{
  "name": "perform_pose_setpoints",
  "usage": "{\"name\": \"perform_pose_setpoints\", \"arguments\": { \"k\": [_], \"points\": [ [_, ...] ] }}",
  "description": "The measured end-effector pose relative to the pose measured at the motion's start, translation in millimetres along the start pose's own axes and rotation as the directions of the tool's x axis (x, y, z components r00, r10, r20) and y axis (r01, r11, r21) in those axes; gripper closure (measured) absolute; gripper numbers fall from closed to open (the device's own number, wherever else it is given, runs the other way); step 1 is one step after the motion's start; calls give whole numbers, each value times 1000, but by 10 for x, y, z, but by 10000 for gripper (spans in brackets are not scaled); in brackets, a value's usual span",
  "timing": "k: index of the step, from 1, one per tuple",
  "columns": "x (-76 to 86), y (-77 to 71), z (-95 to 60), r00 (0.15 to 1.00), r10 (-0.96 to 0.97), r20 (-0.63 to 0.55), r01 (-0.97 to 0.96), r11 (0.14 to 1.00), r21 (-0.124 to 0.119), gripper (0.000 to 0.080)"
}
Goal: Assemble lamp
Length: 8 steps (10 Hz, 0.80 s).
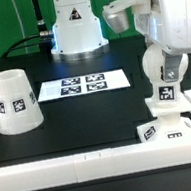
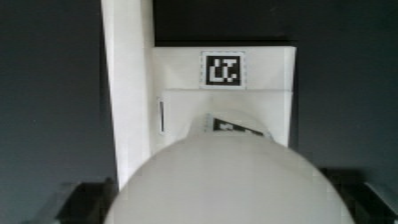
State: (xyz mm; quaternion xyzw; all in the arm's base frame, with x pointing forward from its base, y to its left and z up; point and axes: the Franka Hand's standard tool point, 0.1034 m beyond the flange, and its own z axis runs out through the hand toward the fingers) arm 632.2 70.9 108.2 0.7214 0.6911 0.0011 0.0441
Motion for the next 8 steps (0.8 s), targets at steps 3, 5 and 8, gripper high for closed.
{"name": "perform_pose_setpoints", "arguments": {
  "k": [3,5,8],
  "points": [
    [4,-12,2,975,223,-1,-223,975,7,225],
    [7,-26,3,888,460,3,-460,888,13,223],
    [41,-33,-2,687,727,-1,-726,686,49,223]
  ]
}}
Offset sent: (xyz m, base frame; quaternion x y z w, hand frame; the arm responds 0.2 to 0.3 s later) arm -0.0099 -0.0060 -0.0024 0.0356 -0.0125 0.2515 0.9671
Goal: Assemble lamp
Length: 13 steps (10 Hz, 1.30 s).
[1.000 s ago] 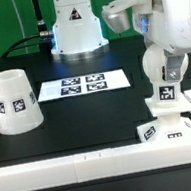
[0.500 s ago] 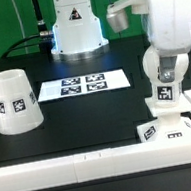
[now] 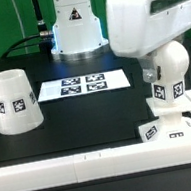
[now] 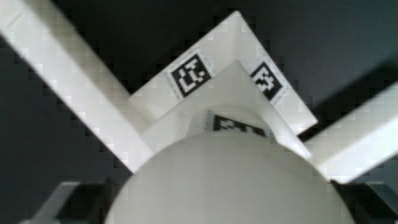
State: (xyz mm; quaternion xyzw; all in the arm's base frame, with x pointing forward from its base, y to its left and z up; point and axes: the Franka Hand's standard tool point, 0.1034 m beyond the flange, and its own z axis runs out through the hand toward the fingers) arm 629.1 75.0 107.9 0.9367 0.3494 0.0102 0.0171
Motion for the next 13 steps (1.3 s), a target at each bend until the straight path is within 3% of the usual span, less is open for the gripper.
{"name": "perform_pose_setpoints", "arguments": {
  "k": [4,8,9,11,13],
  "points": [
    [20,-8,-6,971,240,-6,-240,971,7,223],
    [30,-10,-16,876,483,-7,-483,876,9,223],
    [37,-6,-22,825,565,-14,-565,825,12,223],
    [39,-15,-23,667,745,-15,-744,667,47,223],
    [29,-32,-12,508,861,3,-860,507,55,223]
  ]
}}
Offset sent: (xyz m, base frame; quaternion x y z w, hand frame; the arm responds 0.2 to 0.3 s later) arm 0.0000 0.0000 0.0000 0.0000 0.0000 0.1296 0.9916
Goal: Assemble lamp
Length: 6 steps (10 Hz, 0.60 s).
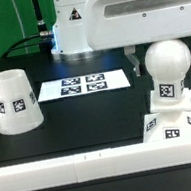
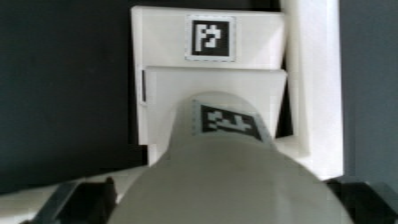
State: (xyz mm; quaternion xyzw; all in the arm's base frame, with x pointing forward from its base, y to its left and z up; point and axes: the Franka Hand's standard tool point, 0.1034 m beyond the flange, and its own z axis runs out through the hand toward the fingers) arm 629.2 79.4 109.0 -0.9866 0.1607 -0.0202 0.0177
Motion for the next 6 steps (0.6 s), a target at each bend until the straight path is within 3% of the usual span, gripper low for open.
{"name": "perform_pose_setpoints", "arguments": {
  "k": [4,5,6],
  "points": [
    [-19,-10,-10,944,330,-3,-330,944,-4,223],
    [-22,-19,-6,935,356,-1,-356,935,0,164],
    [-33,-37,-1,929,369,5,-369,929,4,164]
  ]
}}
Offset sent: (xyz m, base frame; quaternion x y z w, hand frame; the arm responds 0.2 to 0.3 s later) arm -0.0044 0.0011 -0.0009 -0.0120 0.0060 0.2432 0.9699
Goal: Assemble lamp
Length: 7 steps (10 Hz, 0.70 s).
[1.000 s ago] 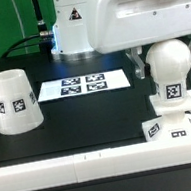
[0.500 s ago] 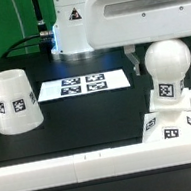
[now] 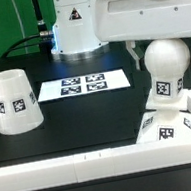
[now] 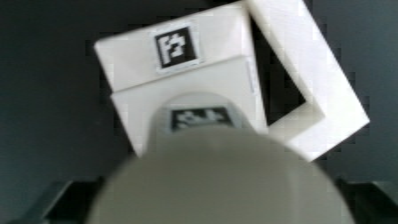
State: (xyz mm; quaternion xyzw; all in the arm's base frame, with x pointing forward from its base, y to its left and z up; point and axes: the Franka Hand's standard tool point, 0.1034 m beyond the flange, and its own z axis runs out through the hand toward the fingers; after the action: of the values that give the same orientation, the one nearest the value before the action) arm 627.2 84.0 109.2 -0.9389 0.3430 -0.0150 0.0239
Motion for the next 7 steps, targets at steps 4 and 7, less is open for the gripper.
{"name": "perform_pose_setpoints", "arguments": {
  "k": [4,7],
  "points": [
    [-47,8,-192,994,-111,-12,112,994,12,101],
    [-64,298,-549,983,-182,-16,182,983,33,101]
  ]
}}
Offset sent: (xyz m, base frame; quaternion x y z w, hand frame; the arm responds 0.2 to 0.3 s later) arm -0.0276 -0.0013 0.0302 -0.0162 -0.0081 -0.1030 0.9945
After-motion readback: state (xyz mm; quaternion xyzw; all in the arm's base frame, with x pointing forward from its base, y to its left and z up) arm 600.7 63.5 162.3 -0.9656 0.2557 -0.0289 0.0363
